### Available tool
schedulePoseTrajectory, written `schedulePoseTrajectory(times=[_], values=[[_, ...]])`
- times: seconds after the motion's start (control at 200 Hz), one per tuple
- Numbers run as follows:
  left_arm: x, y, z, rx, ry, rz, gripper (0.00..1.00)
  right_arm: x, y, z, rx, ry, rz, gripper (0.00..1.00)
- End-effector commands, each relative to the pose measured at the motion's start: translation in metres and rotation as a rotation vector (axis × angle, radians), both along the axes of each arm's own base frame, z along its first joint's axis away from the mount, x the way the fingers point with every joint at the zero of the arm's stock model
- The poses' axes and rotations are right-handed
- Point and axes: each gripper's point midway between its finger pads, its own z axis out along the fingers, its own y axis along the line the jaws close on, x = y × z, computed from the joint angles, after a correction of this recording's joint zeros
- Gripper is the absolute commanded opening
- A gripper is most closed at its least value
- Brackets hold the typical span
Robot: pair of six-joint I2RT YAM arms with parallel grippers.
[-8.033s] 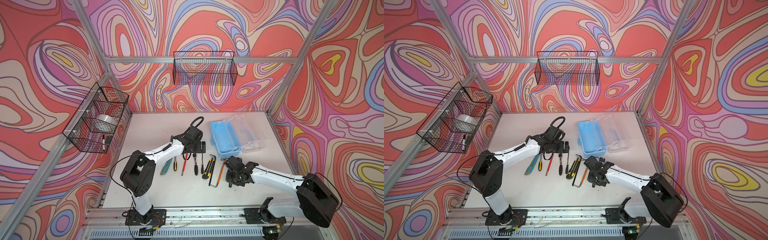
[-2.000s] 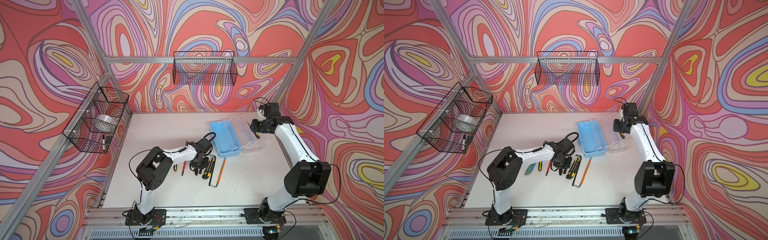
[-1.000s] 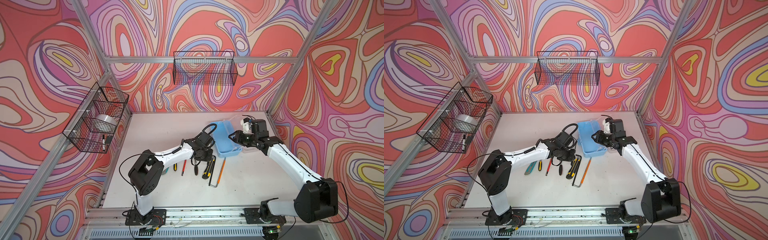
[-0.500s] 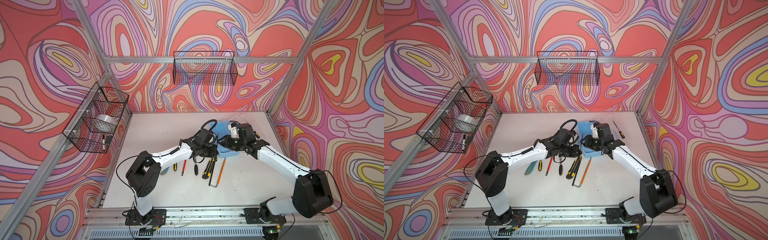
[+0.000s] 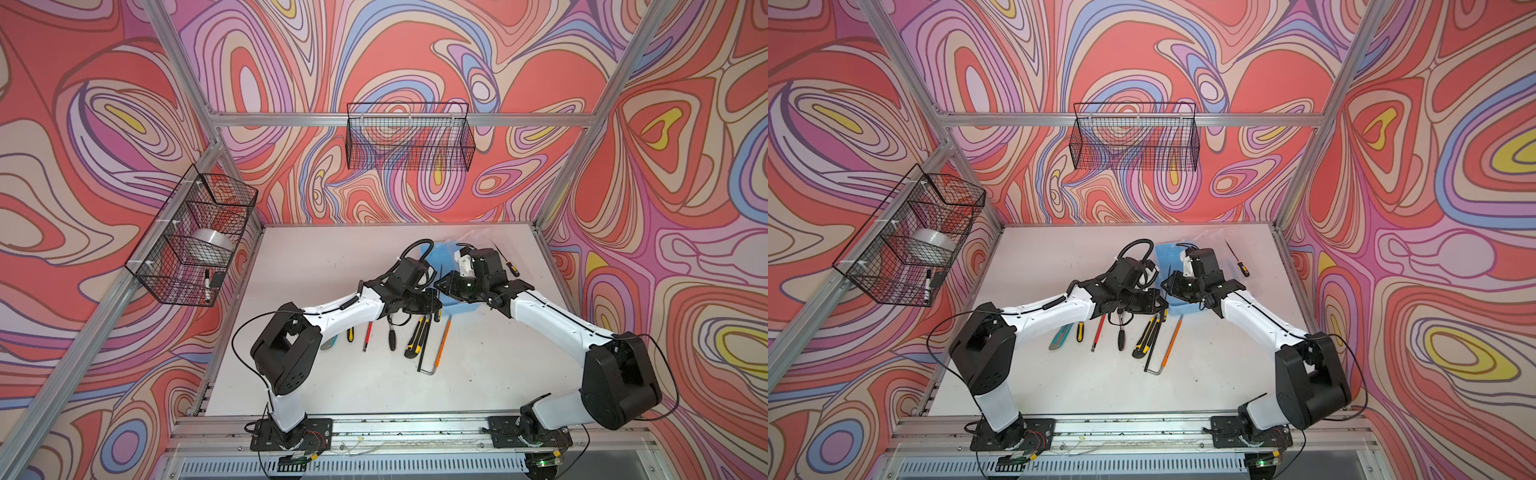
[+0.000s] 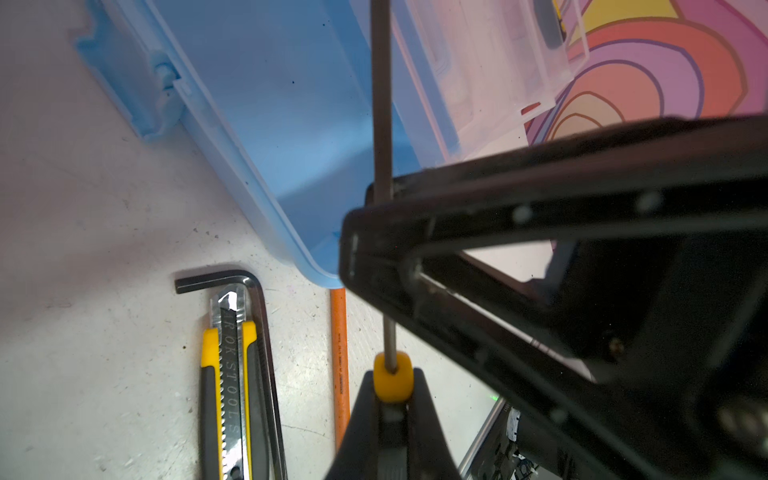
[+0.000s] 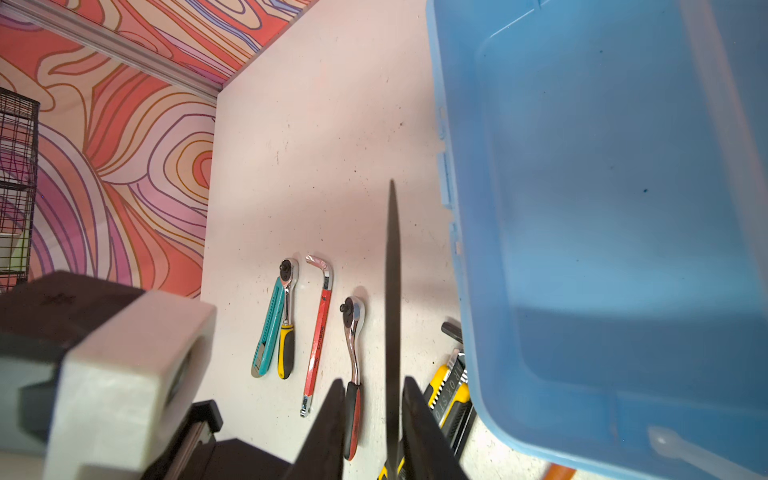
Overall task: Pack the tool kit
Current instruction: 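Close the right gripper on the file shaft while the left gripper opens, then carry the file into the clear lid with the right gripper while the left draws back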
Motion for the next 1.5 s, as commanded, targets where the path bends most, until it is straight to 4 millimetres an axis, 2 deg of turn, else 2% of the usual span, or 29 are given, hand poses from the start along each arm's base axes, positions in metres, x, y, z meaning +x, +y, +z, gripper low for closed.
schedulePoseTrajectory(times=[0.0, 0.1, 0.34, 0.436, 0.481, 0.531, 0.601, 0.676, 0.751, 0.861, 0.991, 1.167, 1.302, 1.447, 1.472, 1.482, 1.497], values=[[-0.002, -0.005, 0.025, -0.080, -0.040, -0.011, 0.01, 0.000, 0.002, -0.011, -0.015, 0.010, 0.001, 0.23], [-0.003, -0.007, 0.028, -0.097, -0.043, -0.020, 0.01, -0.001, 0.002, -0.013, -0.017, 0.013, 0.003, 0.22], [-0.004, -0.008, 0.027, -0.115, -0.037, -0.015, 0.02, -0.003, 0.000, -0.013, -0.036, 0.007, 0.013, 0.05], [-0.002, -0.007, 0.027, -0.115, -0.040, -0.005, 0.05, -0.004, -0.002, -0.012, -0.048, 0.001, 0.019, 0.00], [-0.001, -0.005, 0.026, -0.108, -0.034, 0.005, 0.13, -0.004, -0.002, -0.011, -0.054, -0.001, 0.023, 0.00], [0.001, -0.001, 0.024, -0.100, -0.026, 0.020, 0.26, -0.004, -0.004, -0.009, -0.070, -0.006, 0.025, 0.00], [0.004, 0.008, 0.022, -0.088, -0.029, 0.045, 0.54, -0.003, -0.008, -0.005, -0.105, -0.022, 0.027, 0.00], [0.007, 0.021, 0.019, -0.066, -0.040, 0.086, 0.74, 0.000, -0.017, 0.002, -0.143, -0.037, 0.023, 0.00], [0.011, 0.038, 0.015, -0.044, -0.047, 0.133, 0.87, 0.007, -0.033, 0.011, -0.170, -0.053, 0.004, 0.00], [0.013, 0.059, 0.008, 0.006, -0.062, 0.183, 1.00, 0.021, -0.062, 0.028, -0.226, -0.089, -0.028, 0.00], [0.011, 0.077, -0.004, 0.112, -0.070, 0.195, 1.00, 0.039, -0.104, 0.050, -0.366, -0.133, -0.055, 0.00], [0.008, 0.085, -0.016, 0.197, -0.042, 0.184, 1.00, 0.069, -0.172, 0.060, -0.669, -0.124, -0.098, 0.00], [0.007, 0.083, -0.022, 0.202, -0.028, 0.175, 0.99, 0.089, -0.199, 0.065, -0.828, -0.119, -0.087, 0.00], [0.007, 0.083, -0.027, 0.211, -0.016, 0.171, 0.98, 0.105, -0.225, 0.057, -0.980, -0.077, -0.083, 0.00], [0.006, 0.084, -0.028, 0.215, -0.015, 0.170, 0.98, 0.106, -0.229, 0.061, -1.005, -0.080, -0.087, 0.00], [0.006, 0.084, -0.027, 0.215, -0.016, 0.169, 0.98, 0.108, -0.230, 0.052, -1.015, -0.060, -0.076, 0.00], [0.006, 0.084, -0.027, 0.216, -0.016, 0.171, 0.98, 0.110, -0.233, 0.049, -1.029, -0.051, -0.075, 0.00]])
